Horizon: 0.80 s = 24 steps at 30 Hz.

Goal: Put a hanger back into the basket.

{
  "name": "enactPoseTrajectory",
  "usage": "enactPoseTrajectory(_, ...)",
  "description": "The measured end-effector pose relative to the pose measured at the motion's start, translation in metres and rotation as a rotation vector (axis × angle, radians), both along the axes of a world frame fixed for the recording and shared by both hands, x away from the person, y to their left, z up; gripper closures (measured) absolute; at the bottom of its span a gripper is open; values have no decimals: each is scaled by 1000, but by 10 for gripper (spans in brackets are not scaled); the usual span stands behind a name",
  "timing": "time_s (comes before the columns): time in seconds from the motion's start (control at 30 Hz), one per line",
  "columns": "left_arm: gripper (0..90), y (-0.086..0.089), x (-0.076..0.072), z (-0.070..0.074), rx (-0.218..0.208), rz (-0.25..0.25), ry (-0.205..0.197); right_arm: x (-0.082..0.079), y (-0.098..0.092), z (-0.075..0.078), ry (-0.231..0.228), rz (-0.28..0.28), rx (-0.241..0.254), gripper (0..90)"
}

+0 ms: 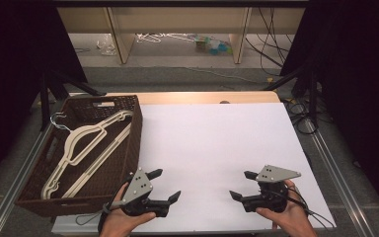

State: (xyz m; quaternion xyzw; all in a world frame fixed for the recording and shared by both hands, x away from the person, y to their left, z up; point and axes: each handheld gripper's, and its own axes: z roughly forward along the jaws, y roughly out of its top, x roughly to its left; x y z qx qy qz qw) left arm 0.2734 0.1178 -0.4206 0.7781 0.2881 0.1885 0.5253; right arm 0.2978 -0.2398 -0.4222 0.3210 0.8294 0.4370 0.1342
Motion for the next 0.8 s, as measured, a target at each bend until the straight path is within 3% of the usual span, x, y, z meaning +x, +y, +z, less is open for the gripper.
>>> enactPoseTrajectory(0.37,172,4,-3,-7,2,-2,-9,-18,-3,-3,-17,-3,43,192)
enactPoseTrajectory(0.53,172,3,-3,-7,11,-14,-5,-17,-2,-8,-1,11,41,191)
enactPoseTrajectory(0.8,172,2,-2,-8,8,-15,4,-17,-2,-9,-20,0,48,191)
